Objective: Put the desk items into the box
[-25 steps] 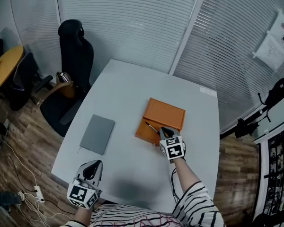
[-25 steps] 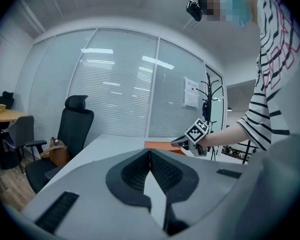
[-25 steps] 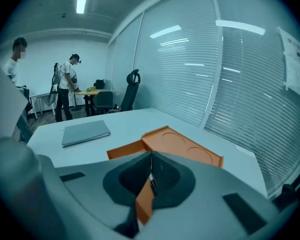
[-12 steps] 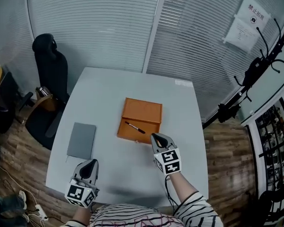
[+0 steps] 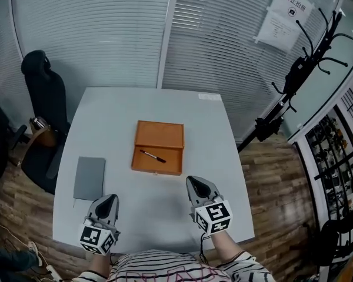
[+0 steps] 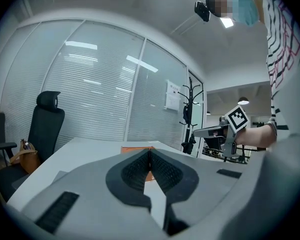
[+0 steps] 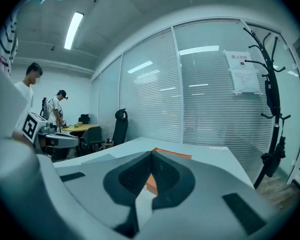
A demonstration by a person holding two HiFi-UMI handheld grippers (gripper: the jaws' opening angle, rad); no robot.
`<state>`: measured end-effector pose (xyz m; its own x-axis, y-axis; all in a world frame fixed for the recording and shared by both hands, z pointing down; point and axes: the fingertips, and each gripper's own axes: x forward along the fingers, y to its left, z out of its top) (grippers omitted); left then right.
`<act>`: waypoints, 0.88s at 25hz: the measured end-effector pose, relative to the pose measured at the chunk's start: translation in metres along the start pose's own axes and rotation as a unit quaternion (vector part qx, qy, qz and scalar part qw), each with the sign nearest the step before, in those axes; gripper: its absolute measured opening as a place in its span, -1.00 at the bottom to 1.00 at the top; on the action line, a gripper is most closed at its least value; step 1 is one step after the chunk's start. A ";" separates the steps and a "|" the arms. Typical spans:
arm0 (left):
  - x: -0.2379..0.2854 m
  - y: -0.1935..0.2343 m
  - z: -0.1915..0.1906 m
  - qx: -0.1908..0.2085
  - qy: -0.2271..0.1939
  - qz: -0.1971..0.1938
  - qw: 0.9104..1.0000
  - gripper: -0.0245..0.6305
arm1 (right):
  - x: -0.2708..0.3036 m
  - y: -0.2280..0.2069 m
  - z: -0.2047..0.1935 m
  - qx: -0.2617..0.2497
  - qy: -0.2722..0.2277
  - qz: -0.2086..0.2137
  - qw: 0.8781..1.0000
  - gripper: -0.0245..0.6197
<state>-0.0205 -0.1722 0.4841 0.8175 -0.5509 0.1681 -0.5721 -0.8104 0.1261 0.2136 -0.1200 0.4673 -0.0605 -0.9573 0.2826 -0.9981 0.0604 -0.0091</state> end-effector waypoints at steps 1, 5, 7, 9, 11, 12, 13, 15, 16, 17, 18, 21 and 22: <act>0.001 -0.001 0.000 0.000 0.000 -0.003 1.000 -0.85 | -0.006 0.000 -0.001 0.005 -0.001 -0.002 1.000 -0.84; 0.004 -0.006 0.000 0.001 0.001 -0.011 1.000 -0.86 | -0.028 -0.001 -0.008 0.025 -0.002 -0.016 1.000 -0.84; 0.005 -0.008 0.001 0.001 0.000 -0.014 1.000 -0.86 | -0.039 -0.003 -0.015 0.040 0.001 -0.026 0.999 -0.84; 0.004 -0.010 0.001 0.001 0.000 -0.016 1.000 -0.86 | -0.048 -0.006 -0.022 0.056 0.004 -0.037 0.998 -0.85; 0.004 -0.011 0.000 0.002 0.001 -0.018 1.000 -0.86 | -0.055 -0.008 -0.029 0.065 0.007 -0.046 0.997 -0.85; 0.003 -0.011 -0.001 0.002 0.001 -0.018 1.000 -0.86 | -0.057 -0.009 -0.032 0.068 0.009 -0.049 0.996 -0.85; 0.003 -0.011 -0.001 0.002 0.002 -0.018 1.000 -0.86 | -0.059 -0.009 -0.034 0.069 0.010 -0.051 0.996 -0.84; 0.002 -0.011 -0.002 0.002 0.002 -0.019 1.000 -0.85 | -0.060 -0.008 -0.036 0.068 0.013 -0.051 0.996 -0.85; 0.002 -0.012 -0.002 0.001 0.002 -0.019 1.000 -0.86 | -0.061 -0.008 -0.037 0.068 0.013 -0.051 0.996 -0.85; 0.002 -0.012 -0.002 0.002 0.002 -0.019 1.000 -0.85 | -0.061 -0.007 -0.036 0.067 0.012 -0.051 0.996 -0.85; 0.001 -0.013 -0.002 0.002 0.002 -0.019 1.000 -0.85 | -0.060 -0.006 -0.036 0.067 0.011 -0.050 0.996 -0.85; -0.001 -0.014 -0.003 0.002 0.003 -0.019 1.000 -0.86 | -0.059 -0.002 -0.035 0.067 0.008 -0.044 0.997 -0.85; -0.001 -0.015 -0.003 0.002 0.003 -0.019 1.000 -0.86 | -0.058 -0.001 -0.034 0.067 0.008 -0.042 0.997 -0.85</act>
<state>-0.0133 -0.1588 0.4845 0.8381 -0.5188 0.1686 -0.5405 -0.8314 0.1288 0.2186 -0.0548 0.4839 0.0224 -0.9526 0.3033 -0.9919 -0.0591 -0.1126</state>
